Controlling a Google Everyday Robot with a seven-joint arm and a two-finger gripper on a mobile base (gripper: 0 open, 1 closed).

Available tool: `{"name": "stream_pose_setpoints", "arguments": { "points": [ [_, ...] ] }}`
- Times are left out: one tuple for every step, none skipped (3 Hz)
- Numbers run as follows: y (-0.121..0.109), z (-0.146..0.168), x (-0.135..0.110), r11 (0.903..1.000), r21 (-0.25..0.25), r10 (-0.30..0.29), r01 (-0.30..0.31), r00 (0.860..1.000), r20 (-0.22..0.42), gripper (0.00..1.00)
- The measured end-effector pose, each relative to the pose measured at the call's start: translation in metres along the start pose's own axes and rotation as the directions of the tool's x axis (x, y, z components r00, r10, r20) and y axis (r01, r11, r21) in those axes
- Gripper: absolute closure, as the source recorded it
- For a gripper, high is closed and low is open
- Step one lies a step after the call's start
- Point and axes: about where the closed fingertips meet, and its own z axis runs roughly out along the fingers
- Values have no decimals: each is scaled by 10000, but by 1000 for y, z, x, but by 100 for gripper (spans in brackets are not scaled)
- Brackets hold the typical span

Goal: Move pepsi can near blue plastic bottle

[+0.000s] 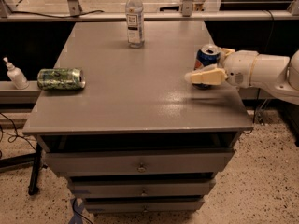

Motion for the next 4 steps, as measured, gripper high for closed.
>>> {"name": "stream_pose_setpoints", "arguments": {
  "points": [
    [-5, 2, -1, 9996, 139, -237, 234, 9996, 176, 41],
    [-9, 2, -2, 9990, 250, -381, 373, 9988, 305, 64],
    [-17, 4, -11, 9975, 321, -648, 634, 9970, 429, 88],
    [-44, 4, -47, 9917, 656, -1157, 1106, 9900, 803, 100]
  ]
}}
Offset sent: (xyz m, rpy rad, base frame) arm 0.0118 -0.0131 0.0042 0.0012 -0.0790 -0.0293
